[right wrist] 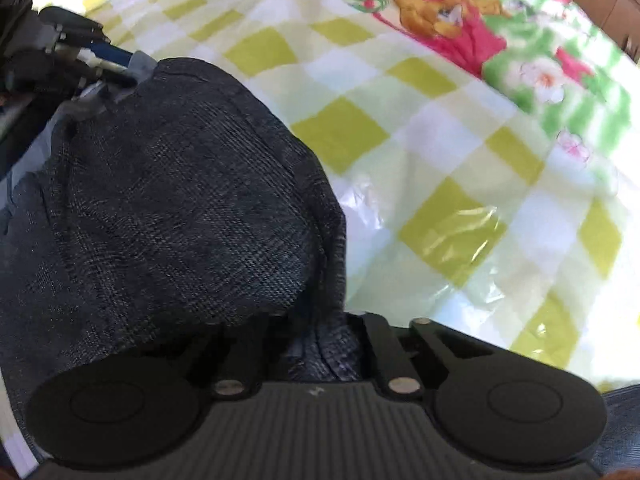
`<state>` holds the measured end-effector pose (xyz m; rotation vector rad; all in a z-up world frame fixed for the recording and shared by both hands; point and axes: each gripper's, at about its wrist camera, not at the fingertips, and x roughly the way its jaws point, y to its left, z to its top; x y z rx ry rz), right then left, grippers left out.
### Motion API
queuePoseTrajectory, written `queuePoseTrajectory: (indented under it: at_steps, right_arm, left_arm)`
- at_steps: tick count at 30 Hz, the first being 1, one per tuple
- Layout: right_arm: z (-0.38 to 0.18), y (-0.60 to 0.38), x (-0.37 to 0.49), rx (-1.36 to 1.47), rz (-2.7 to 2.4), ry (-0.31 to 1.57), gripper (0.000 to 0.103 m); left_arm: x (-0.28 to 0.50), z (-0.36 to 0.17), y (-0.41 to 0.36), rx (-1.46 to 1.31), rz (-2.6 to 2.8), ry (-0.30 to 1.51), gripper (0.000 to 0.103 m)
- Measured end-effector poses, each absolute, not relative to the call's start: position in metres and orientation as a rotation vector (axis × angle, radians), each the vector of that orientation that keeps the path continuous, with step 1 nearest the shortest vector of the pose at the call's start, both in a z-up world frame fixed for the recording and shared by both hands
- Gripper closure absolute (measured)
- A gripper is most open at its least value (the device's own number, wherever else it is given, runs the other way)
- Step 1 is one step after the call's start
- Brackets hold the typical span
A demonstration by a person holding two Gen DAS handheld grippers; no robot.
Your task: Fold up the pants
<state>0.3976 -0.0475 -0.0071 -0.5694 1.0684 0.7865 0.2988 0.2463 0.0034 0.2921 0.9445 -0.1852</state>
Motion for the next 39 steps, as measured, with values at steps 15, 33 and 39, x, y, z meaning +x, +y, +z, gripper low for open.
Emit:
queuePoseTrajectory:
  at_steps: [15,33,39]
  right_arm:
    - [0.13,-0.093,0.166,-0.581,0.763,0.642,0.1]
    - [0.025,-0.11,0.087,-0.63,0.704,0.882,0.051]
    - [0.047,-0.143,0.107,-0.375,0.639,0.966,0.045]
  left_arm:
    - [0.122,0.117,0.233,0.282,-0.167,0.598,0.085]
    - [0.018,0.015,0.194,0.382,-0.142,0.792,0.084]
    - [0.019,0.007,0.192,0.346,-0.153,0.811,0.084]
